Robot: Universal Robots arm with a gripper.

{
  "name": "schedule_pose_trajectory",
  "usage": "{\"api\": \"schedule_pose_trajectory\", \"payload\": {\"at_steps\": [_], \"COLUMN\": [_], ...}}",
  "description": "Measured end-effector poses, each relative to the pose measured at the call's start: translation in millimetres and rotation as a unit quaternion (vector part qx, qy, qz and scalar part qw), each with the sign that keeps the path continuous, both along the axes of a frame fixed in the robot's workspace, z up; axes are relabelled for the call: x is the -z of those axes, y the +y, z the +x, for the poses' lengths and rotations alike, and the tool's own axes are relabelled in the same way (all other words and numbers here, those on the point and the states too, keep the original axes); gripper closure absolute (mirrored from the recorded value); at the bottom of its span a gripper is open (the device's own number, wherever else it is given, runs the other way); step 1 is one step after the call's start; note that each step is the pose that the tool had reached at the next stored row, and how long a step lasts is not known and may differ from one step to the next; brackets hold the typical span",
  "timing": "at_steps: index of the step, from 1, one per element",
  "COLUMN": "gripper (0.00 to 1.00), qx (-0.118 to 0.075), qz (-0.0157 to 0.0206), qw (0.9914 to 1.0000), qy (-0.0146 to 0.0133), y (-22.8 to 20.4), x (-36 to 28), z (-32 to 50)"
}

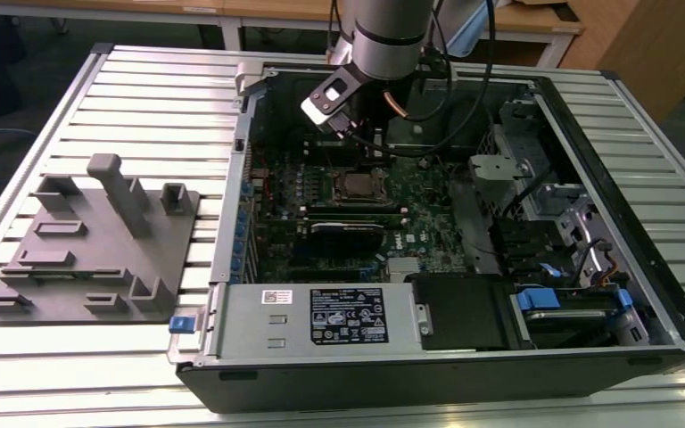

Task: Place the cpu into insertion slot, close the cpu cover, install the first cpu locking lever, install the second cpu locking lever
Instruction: 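Close the cpu cover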

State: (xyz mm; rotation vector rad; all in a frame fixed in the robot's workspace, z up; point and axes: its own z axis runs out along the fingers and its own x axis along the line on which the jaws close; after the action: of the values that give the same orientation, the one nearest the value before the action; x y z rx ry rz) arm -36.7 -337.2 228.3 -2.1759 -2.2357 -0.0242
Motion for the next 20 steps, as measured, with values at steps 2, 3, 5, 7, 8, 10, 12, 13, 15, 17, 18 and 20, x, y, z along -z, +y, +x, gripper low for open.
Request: {"api": "schedule_pose_trajectory", "payload": {"at_steps": [2,3,5,7,8,10,12,13,15,17,18,20], "gripper": [0.89,0.89,0.89,0.89,0.89,0.89,0.89,0.89,0.89,0.89,0.89,0.89], "qx": [-0.001,-0.001,-0.001,-0.001,-0.002,-0.003,-0.004,-0.004,-0.004,-0.008,-0.009,-0.009], "qz": [0.0,0.0,0.0,0.0,0.0,0.0,0.0,0.0,0.0,0.0,0.0,0.0], "qw": [1.0,1.0,1.0,1.0,1.0,0.99999,0.99999,0.99999,0.99999,0.99997,0.99996,0.99996], "qy": [0.0,0.0,0.0,0.0,0.0,0.0,0.0,0.0,0.0,0.0,0.0,0.0], "y": [0.0,0.0,0.0,0.0,0.0,0.0,0.0,0.0,0.0,0.0,0.0,0.0], "x": [0.0,0.0,0.0,0.0,0.0,0.0,0.0,0.0,0.0,0.0,0.0,0.0], "z": [0.0,0.0,0.0,0.0,0.0,0.0,0.0,0.0,0.0,0.0,0.0,0.0]}}
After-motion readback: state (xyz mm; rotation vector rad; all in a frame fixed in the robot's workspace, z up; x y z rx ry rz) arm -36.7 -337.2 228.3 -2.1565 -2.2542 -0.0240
